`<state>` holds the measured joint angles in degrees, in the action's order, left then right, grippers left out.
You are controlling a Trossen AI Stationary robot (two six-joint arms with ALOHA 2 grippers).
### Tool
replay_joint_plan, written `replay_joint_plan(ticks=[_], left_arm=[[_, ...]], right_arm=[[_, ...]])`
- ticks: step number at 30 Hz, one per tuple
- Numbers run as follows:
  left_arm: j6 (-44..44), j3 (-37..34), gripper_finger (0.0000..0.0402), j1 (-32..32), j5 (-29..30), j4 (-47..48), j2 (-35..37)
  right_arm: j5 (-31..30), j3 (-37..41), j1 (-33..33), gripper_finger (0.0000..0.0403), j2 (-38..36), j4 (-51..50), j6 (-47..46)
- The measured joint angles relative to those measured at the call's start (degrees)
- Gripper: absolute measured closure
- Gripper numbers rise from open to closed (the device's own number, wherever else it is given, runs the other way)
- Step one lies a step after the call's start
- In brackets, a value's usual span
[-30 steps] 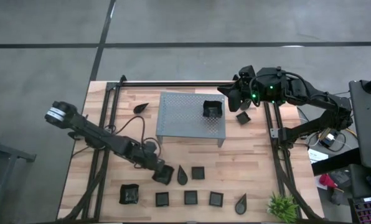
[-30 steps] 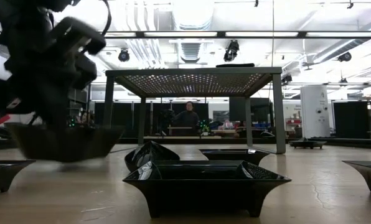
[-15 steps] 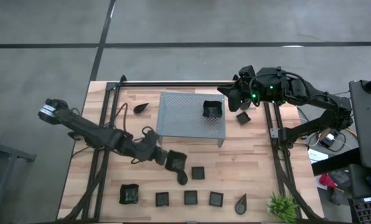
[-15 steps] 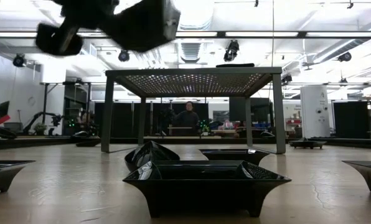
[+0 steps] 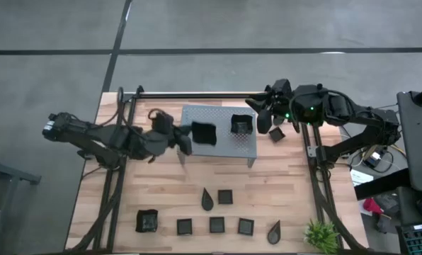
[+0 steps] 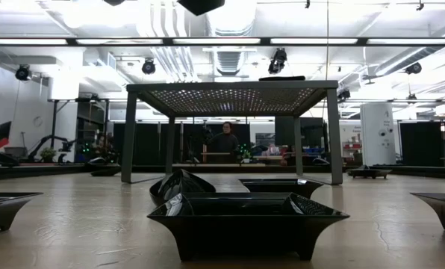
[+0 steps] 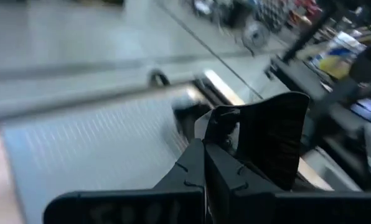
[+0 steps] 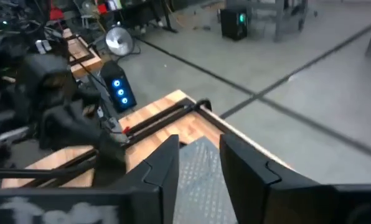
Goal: Pick & Place Mini shaped plates
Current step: Stack the black distorted square plate on top of the other black distorted square plates on the shelf
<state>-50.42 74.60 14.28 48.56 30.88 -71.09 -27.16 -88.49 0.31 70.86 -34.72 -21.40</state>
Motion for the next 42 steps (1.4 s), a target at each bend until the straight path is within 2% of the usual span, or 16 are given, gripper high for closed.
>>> replay_joint_plan(ticks=[7,11,15,18,21,24,35,42], left_arm=[[8.6,3.6,0.0401,-5.1,10.4,0.1,0.0],[11.6,5.0,0.0401,-7.9,13.7,-0.6,0.0],[15.3,5.0,0.0401,-9.5,19.2,-6.3,-0.2],[23.6,5.0,0.0401,-10.0,22.0,-12.2,-0.7],[33.3,5.0,0.0401,-10.2,21.3,-17.4,-1.4],[37.3,4.9,0.0401,-10.3,20.4,-20.8,-1.7],[38.5,4.9,0.0402,-10.4,18.4,-22.5,-3.0],[38.4,4.9,0.0402,-10.2,16.8,-23.5,-3.1]], right_arm=[[-4.7,0.2,0.9,0.0244,3.0,1.9,4.9],[-6.8,0.2,1.0,0.0248,6.4,4.9,7.8],[-8.0,-0.3,0.9,0.0259,10.0,9.9,10.2],[-9.1,-0.3,0.9,0.0267,12.2,14.0,12.4],[-9.1,-0.3,0.9,0.0273,14.2,17.6,15.7],[-9.1,-0.3,0.9,0.0275,15.7,21.2,18.5],[-11.9,-0.3,-0.3,0.0251,17.5,27.0,18.6],[-11.9,-0.3,-1.5,0.0259,17.5,27.3,18.1]])
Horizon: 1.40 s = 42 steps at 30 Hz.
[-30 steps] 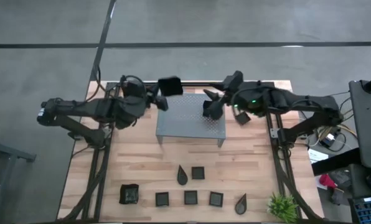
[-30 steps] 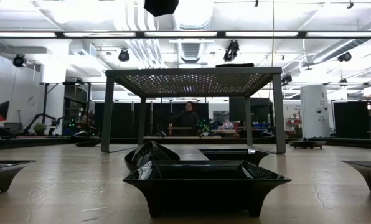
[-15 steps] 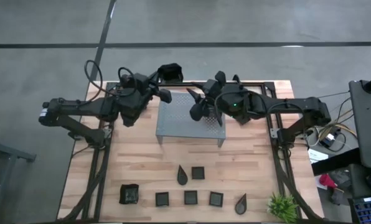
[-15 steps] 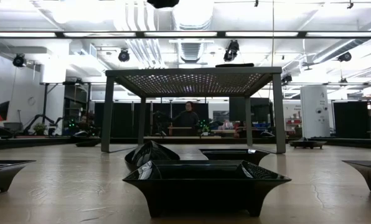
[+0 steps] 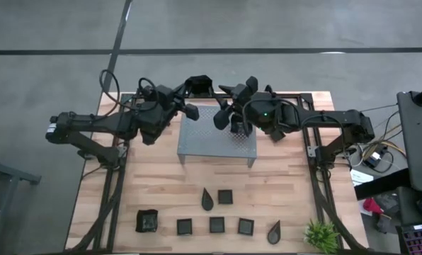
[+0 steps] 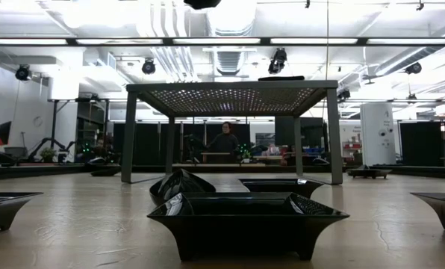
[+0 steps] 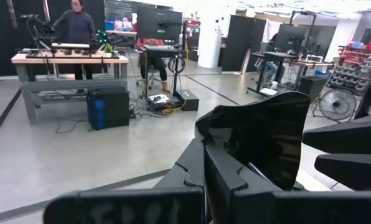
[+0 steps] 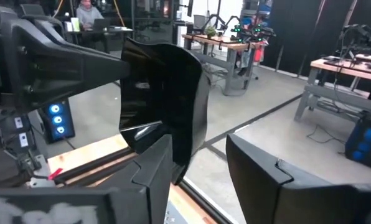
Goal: Pick & Place Mini shaped plates
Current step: Stack the black distorted square plate on top of the other black distorted square plates on the shelf
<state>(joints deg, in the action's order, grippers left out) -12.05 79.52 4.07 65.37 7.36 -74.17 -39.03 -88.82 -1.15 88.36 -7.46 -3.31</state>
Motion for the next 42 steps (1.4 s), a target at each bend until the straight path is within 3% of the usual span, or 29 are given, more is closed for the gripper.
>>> replay_joint_plan(ticks=[21,29,33,42], left_arm=[[1.5,0.0,0.0402,0.8,-3.0,-0.5,0.0],[1.9,0.0,0.04,0.8,-7.5,-0.5,0.0],[2.0,0.0,0.0376,0.8,-10.2,-0.6,0.1],[2.0,1.5,0.0275,1.6,-10.6,-0.5,1.1]], right_arm=[[0.5,0.0,-1.0,0.0316,0.0,3.6,-2.4],[4.9,0.0,-2.0,0.0376,-0.1,3.4,-5.6],[5.2,0.0,-2.6,0.0393,-0.4,3.3,-6.1],[7.8,0.0,-5.2,0.0395,-4.6,-2.5,-12.5]])
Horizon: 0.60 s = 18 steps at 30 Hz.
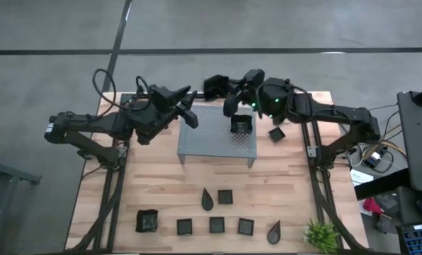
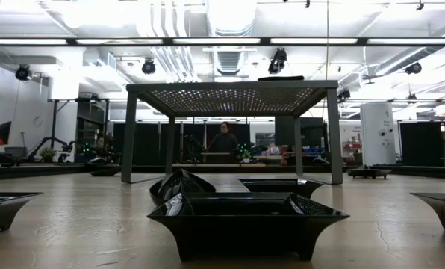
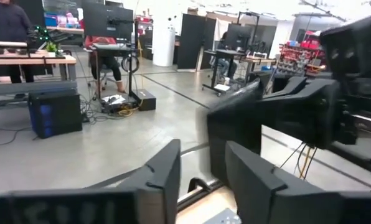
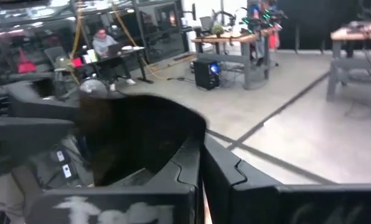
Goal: Pick & Place Mini shaped plates
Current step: Stack the black distorted square plate on top of the other black distorted square plates on the shelf
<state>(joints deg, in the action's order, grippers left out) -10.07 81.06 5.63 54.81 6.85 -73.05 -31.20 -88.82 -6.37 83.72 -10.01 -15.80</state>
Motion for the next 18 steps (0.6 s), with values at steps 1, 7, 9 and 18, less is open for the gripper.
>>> replay_joint_plan(ticks=[1,7,9,18], left_arm=[[0.0,0.3,0.0264,0.1,0.0,0.0,0.2],[0.0,1.3,0.0219,0.1,-4.6,0.0,0.6],[-0.1,1.3,0.0212,0.1,-6.9,0.0,0.8],[-0.5,1.3,0.0211,0.2,-9.3,0.3,1.1]], right_arm=[[0.1,0.0,-0.4,0.0395,-0.8,-1.6,-1.2],[2.9,0.0,-2.1,0.0395,-4.9,-12.0,-9.9],[4.9,-0.1,-2.9,0.0394,-6.0,-16.5,-14.6],[14.0,0.0,-5.9,0.0394,-7.0,-34.4,-31.5]])
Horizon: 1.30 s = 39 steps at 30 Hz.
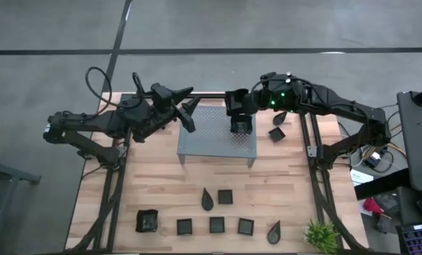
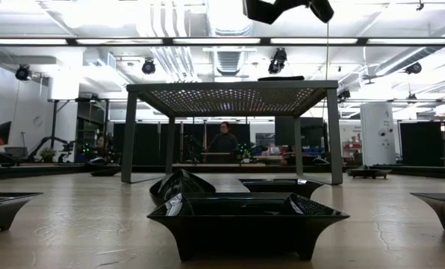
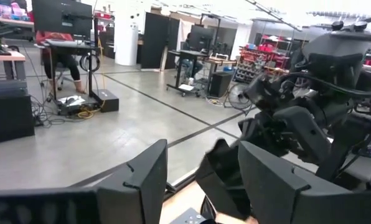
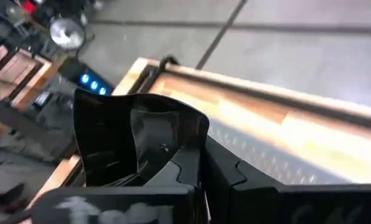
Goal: Pick & Place Mini shaped plates
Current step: Stack the black distorted square plate on top of the other black distorted square plates on the shelf
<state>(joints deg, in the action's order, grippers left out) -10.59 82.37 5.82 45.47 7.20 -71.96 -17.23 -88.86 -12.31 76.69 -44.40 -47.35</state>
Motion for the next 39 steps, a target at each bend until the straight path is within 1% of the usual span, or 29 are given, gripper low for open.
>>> replay_joint_plan(ticks=[2,4,10,13,16,20,24,26,32,39], left_arm=[[0.0,0.0,0.0211,0.0,0.0,0.4,0.0],[0.0,0.0,0.0212,0.0,-0.1,0.8,0.0],[0.5,-0.1,0.0213,0.0,-1.1,3.9,0.0],[0.5,-0.1,0.0213,0.0,-1.1,5.1,0.0],[0.7,-0.1,0.0213,0.0,-1.1,5.6,0.3],[2.2,-0.1,0.0213,0.0,-1.1,5.8,0.9],[3.2,-0.1,0.0213,0.0,-1.1,6.1,1.5],[3.3,-0.1,0.0213,0.0,-1.1,6.5,1.9],[2.8,-0.1,0.0213,0.1,-1.1,9.4,2.6],[2.8,-0.1,0.0213,0.0,-1.1,9.6,2.7]], right_arm=[[2.2,0.5,-0.1,0.0394,0.0,-0.8,-1.4],[3.0,1.0,-0.1,0.0394,0.0,-2.4,-4.1],[4.0,1.3,-0.5,0.0394,-0.3,-9.5,-11.0],[4.4,2.4,-0.5,0.0394,-0.1,-11.6,-14.4],[6.5,4.6,-0.5,0.0395,-0.2,-10.2,-17.3],[7.6,7.9,-0.6,0.0395,-0.5,-7.9,-20.4],[11.1,12.5,-1.6,0.0395,-1.6,-1.7,-22.9],[11.3,14.9,-2.0,0.0395,-2.5,0.2,-24.6],[11.7,19.1,-2.7,0.0395,-5.0,0.2,-29.1],[11.3,21.2,-4.2,0.0394,-4.5,1.6,-30.6]])
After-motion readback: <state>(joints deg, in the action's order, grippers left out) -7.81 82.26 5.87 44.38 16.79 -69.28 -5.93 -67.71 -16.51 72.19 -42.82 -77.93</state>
